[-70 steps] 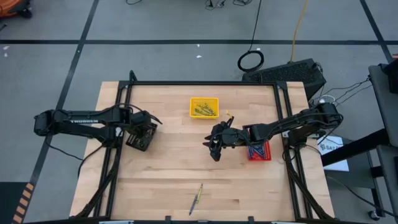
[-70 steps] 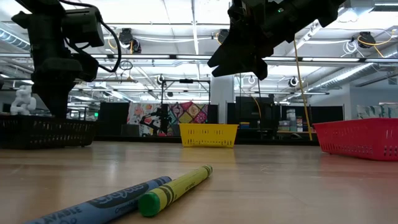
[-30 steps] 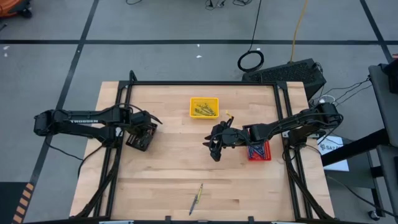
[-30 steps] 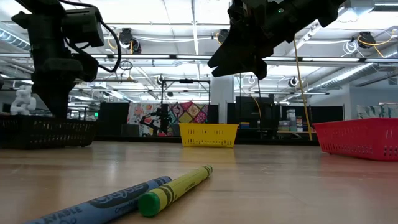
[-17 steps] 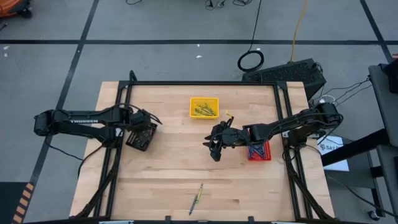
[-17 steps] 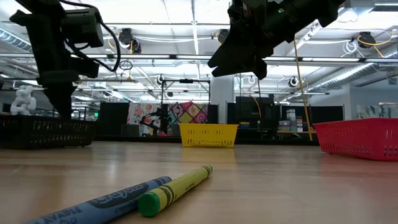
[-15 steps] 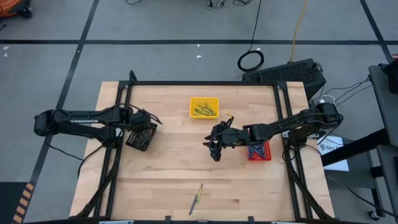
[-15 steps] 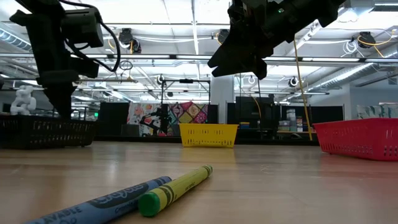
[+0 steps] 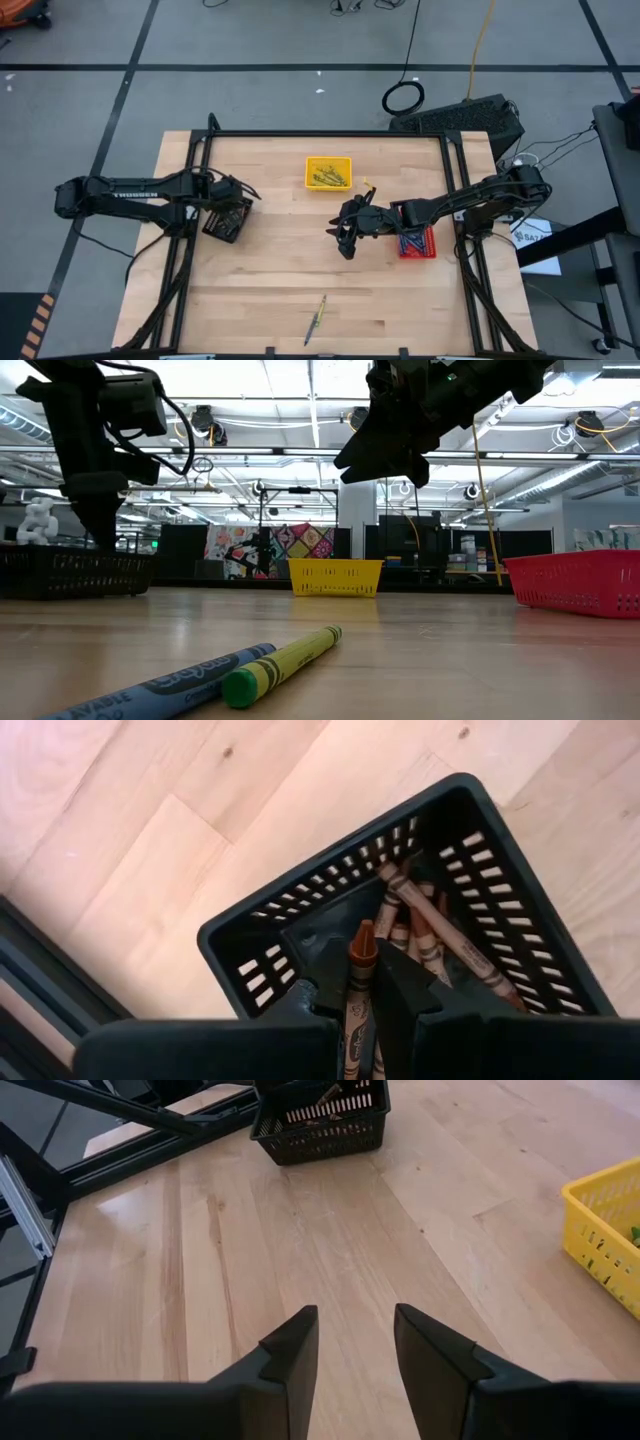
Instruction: Sort crayons
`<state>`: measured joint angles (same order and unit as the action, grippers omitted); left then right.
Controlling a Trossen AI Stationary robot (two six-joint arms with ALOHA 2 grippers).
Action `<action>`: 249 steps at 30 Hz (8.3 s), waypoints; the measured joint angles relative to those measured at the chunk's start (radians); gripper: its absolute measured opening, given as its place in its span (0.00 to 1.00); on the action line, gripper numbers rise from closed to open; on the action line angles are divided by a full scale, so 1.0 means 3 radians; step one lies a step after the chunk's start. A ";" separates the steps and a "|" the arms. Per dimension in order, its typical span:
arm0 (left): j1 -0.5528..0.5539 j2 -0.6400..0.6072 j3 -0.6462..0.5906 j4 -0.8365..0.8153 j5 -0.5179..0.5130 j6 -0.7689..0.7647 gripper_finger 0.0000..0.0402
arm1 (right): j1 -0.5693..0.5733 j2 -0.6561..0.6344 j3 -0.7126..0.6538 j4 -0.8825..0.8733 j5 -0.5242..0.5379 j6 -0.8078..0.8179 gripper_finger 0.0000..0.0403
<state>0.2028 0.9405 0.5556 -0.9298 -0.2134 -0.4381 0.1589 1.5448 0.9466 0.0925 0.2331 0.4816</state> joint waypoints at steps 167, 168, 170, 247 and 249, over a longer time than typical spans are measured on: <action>-0.1771 0.0890 0.0729 0.0464 0.0730 -0.1319 0.32 | 0.1028 0.1792 0.1529 -0.0922 -0.0805 -0.2085 0.29; -0.1771 0.0891 0.0729 0.0464 0.0730 -0.1318 0.32 | 0.1034 0.1790 0.1541 -0.0937 -0.0754 -0.2085 0.29; -0.1771 0.0891 0.0729 0.0472 0.0729 -0.1319 0.32 | 0.1035 0.1784 0.1546 -0.0945 -0.0705 -0.2081 0.29; -0.1771 0.0891 0.0729 0.0552 0.0671 -0.1312 0.32 | 0.0130 0.1058 0.1540 -0.1473 -0.0081 -0.1496 0.00; -0.1771 0.0891 0.0729 0.0551 0.0671 -0.1312 0.32 | 0.0003 0.1013 0.1540 -0.1545 -0.0079 -0.1526 0.00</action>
<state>-0.3286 1.2079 0.7742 -0.7645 -0.0120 -0.8318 0.1597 1.8488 1.4088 -0.3710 0.2094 0.0237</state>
